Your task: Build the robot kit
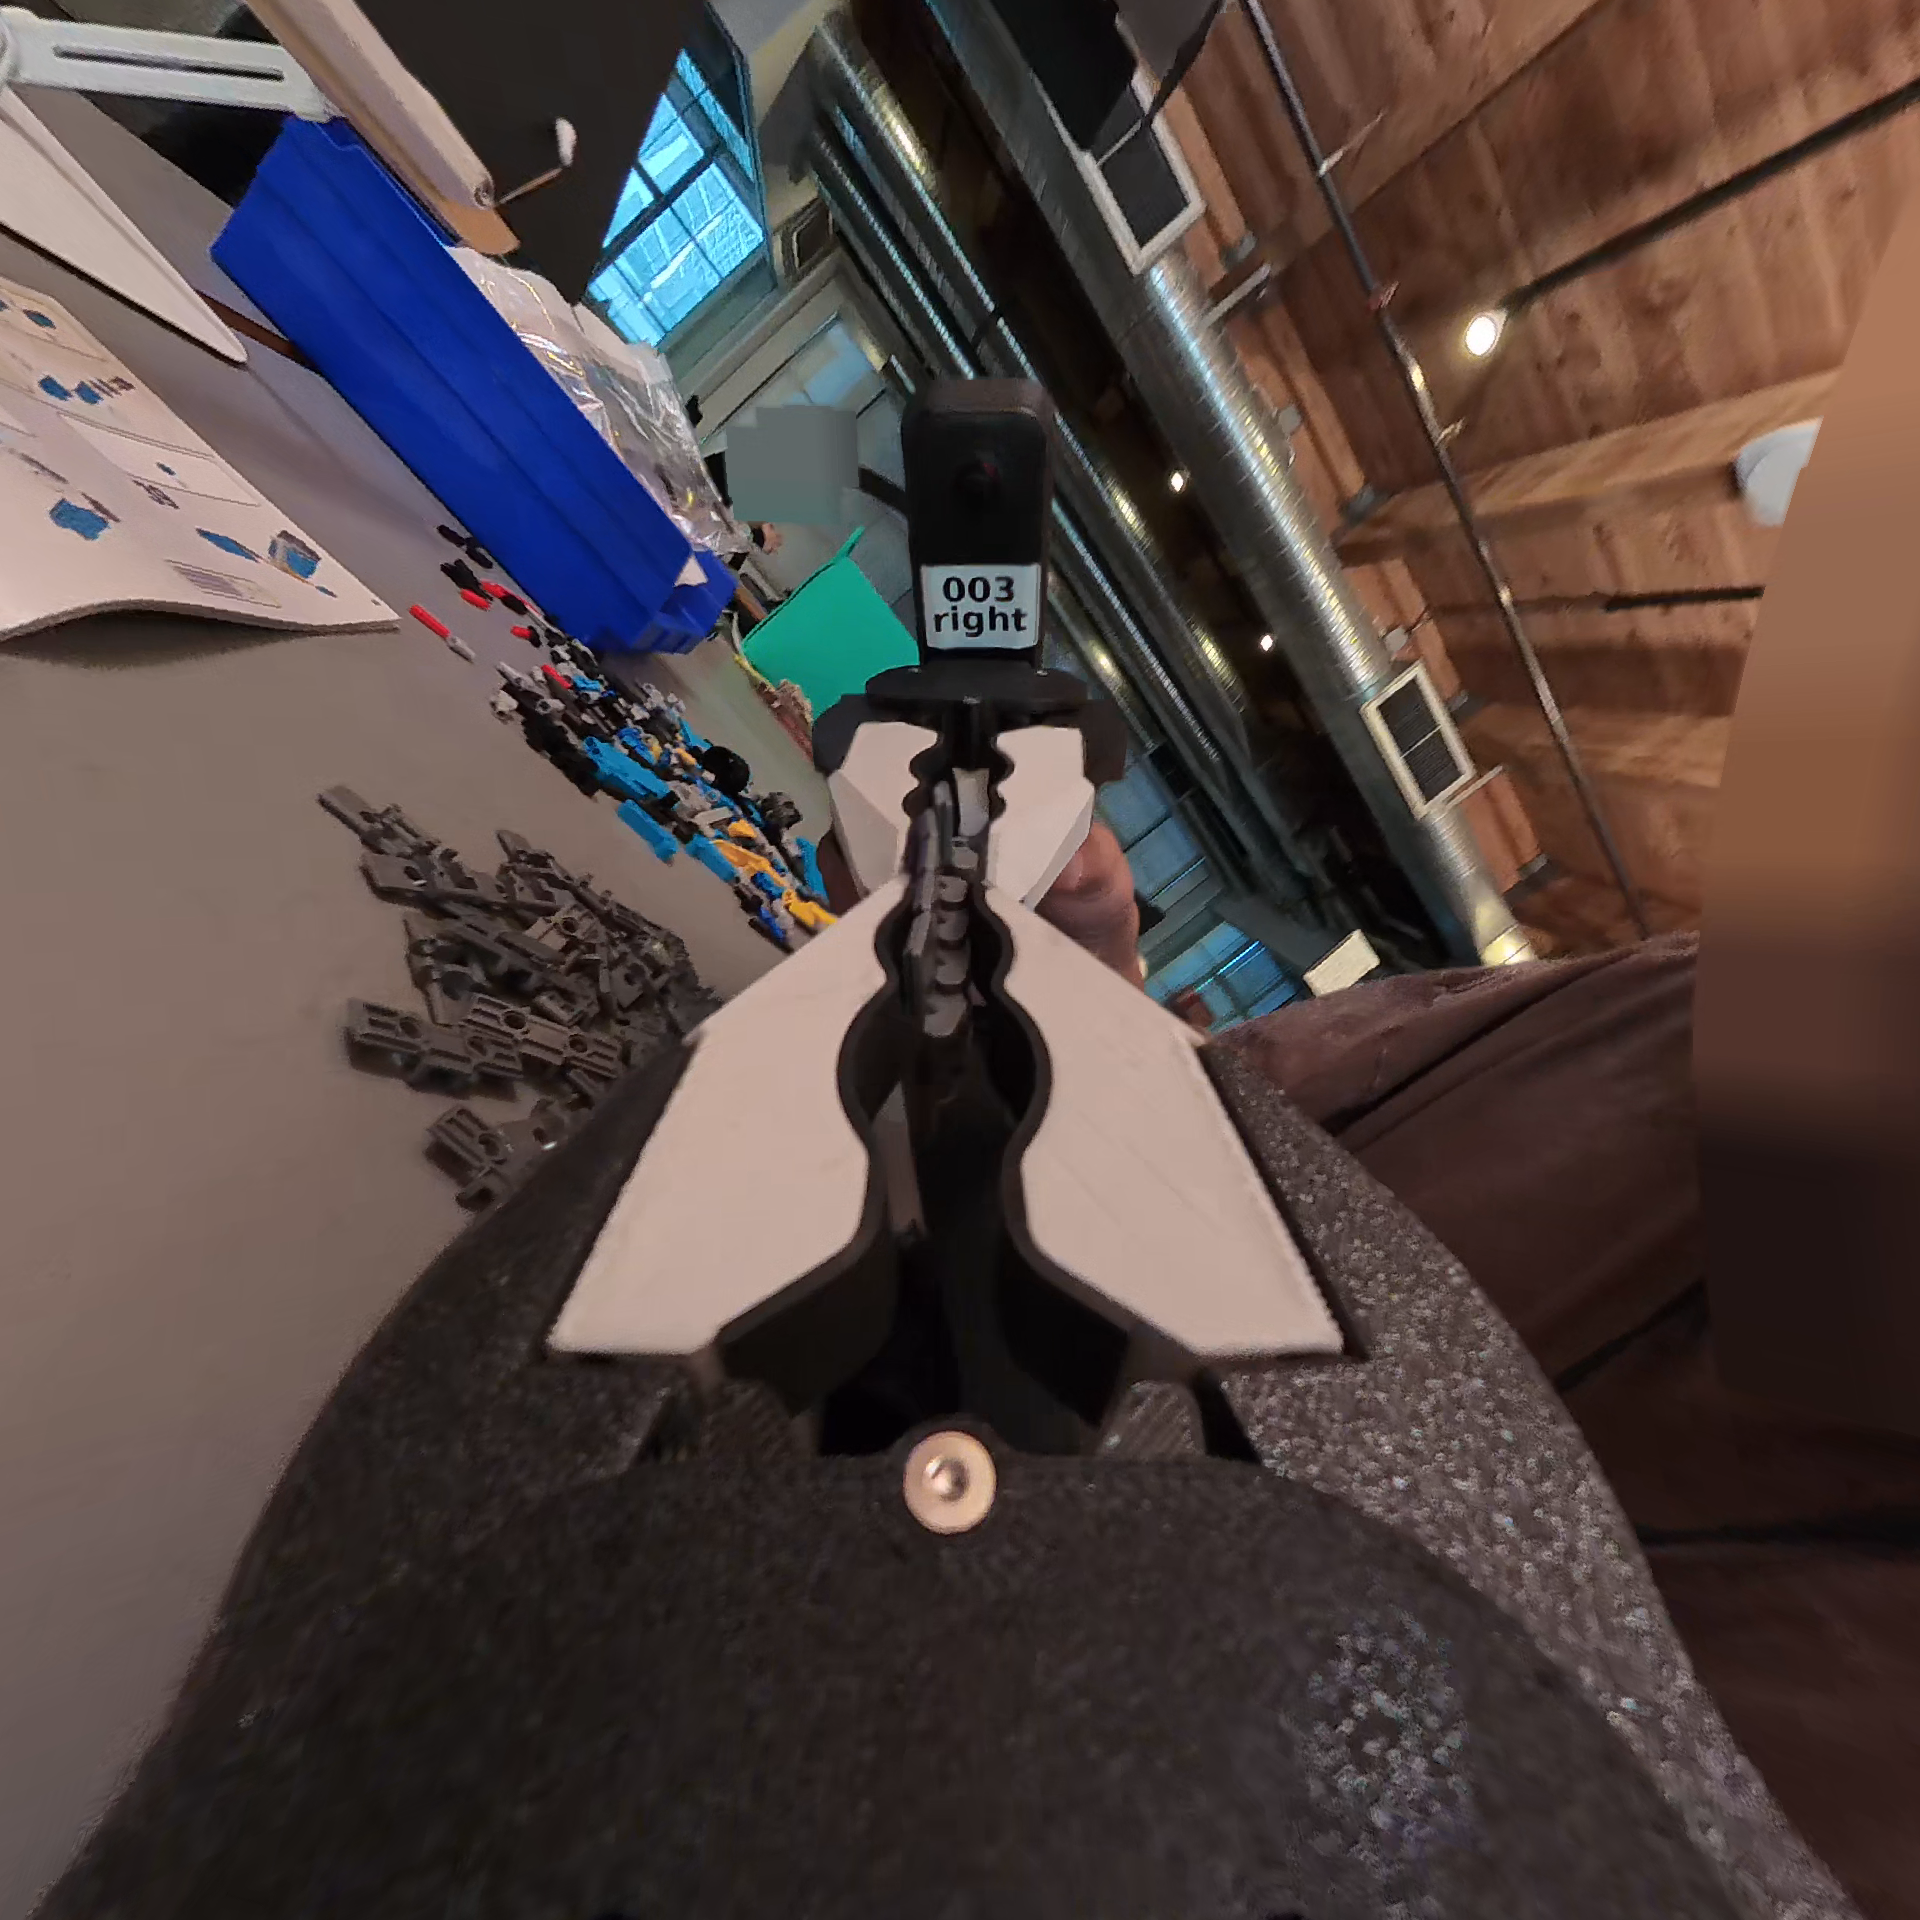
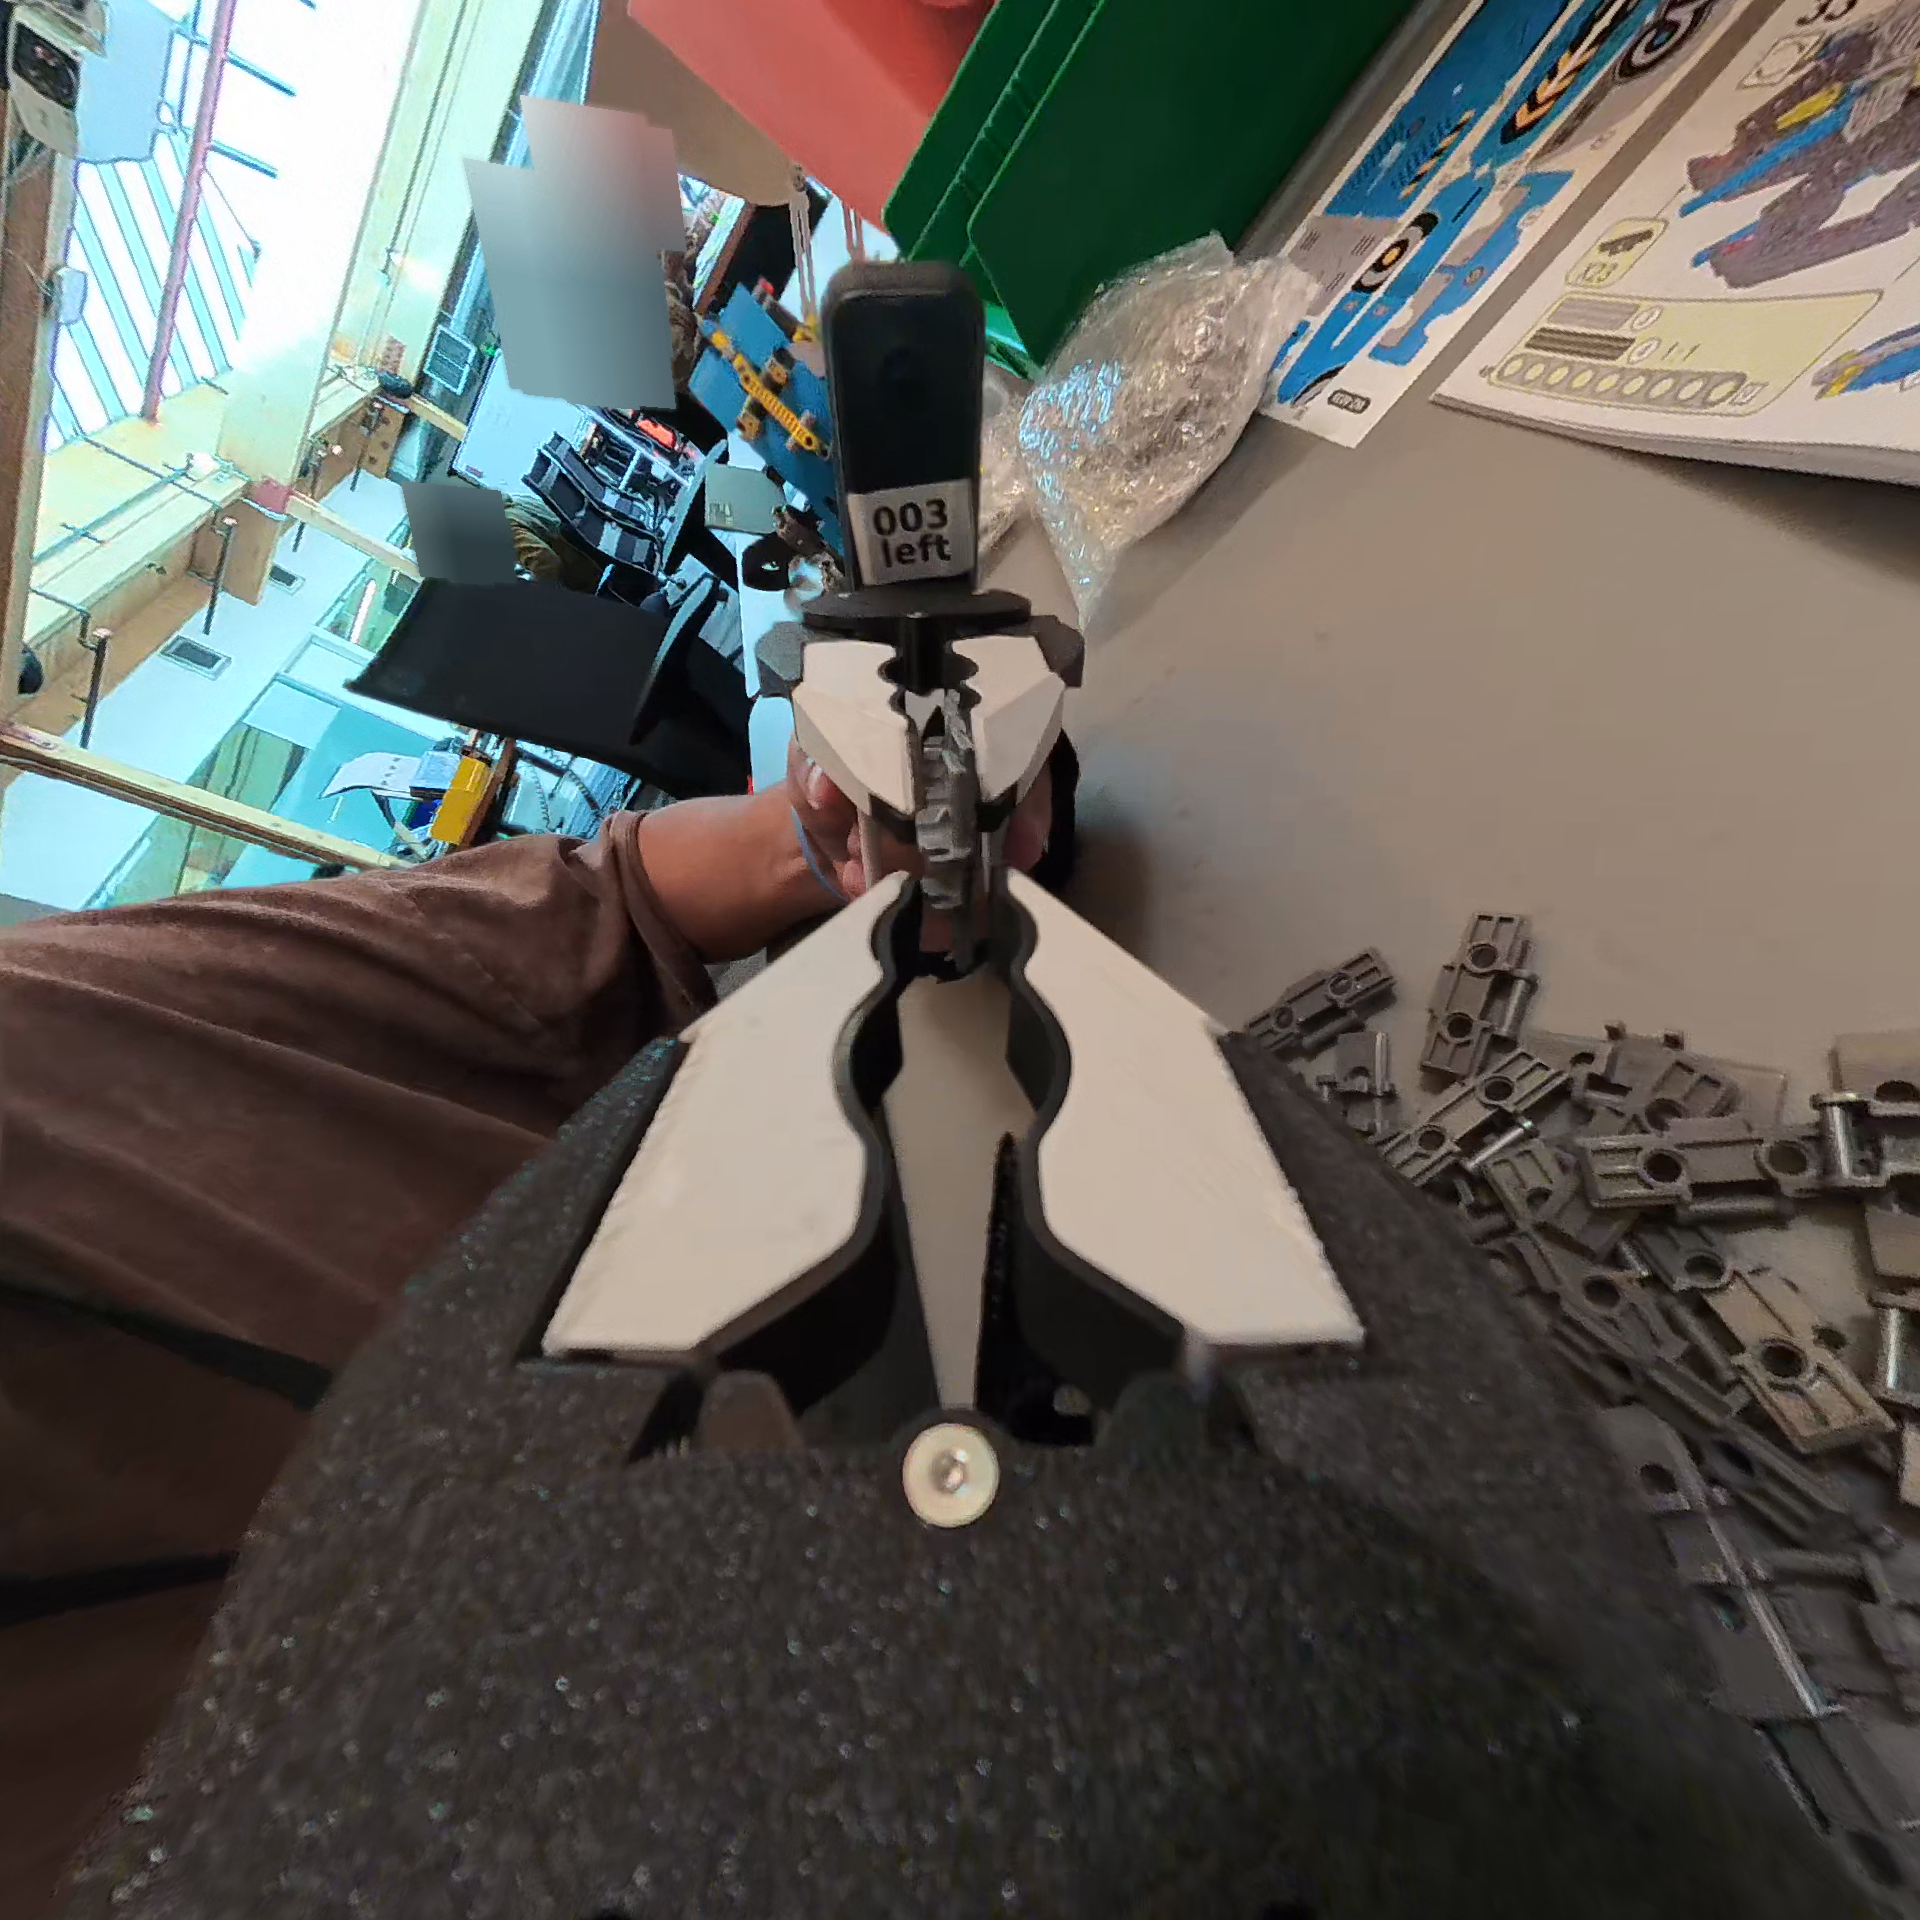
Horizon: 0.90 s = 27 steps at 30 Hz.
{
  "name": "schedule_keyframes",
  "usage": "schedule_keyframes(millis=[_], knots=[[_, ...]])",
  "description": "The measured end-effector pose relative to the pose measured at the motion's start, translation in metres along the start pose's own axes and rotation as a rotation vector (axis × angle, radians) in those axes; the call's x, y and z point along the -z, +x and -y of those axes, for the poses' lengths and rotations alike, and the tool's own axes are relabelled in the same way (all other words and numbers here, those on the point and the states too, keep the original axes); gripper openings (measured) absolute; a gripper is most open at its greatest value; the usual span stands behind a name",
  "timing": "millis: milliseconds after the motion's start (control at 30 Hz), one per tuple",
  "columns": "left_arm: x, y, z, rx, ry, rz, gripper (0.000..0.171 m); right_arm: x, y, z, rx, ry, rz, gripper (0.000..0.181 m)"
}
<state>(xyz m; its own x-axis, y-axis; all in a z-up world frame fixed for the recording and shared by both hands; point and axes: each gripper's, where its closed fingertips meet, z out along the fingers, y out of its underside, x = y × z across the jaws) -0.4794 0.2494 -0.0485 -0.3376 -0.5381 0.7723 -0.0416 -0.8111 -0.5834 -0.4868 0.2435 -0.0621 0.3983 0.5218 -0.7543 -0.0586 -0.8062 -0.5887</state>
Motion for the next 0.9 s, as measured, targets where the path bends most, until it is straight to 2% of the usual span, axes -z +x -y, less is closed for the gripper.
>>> schedule_keyframes(millis=[133,367,600,767,833,900], knots=[[0.003,0.001,0.007,0.058,0.05,-0.04,0.007,-0.003,-0.004,0.008,-0.033,-0.018,0.013,0.012],[0.006,0.0,0.011,0.045,0.07,-0.027,0.006,-0.007,-0.002,0.013,-0.157,-0.024,0.122,0.009],[0.003,0.005,-0.001,-0.034,0.002,-0.018,0.007,-0.004,-0.005,0.001,-0.04,-0.081,0.119,0.008],[0.0,0.008,-0.008,-0.165,-0.076,0.019,0.007,-0.001,-0.008,-0.006,-0.002,-0.094,0.098,0.007],[-0.004,0.013,-0.013,-0.223,-0.107,0.016,0.022,-0.001,-0.008,-0.007,0.032,-0.109,0.062,0.008],[-0.006,0.014,-0.012,-0.243,-0.1,0.02,0.015,-0.001,-0.011,-0.007,0.052,-0.113,0.047,0.009]])
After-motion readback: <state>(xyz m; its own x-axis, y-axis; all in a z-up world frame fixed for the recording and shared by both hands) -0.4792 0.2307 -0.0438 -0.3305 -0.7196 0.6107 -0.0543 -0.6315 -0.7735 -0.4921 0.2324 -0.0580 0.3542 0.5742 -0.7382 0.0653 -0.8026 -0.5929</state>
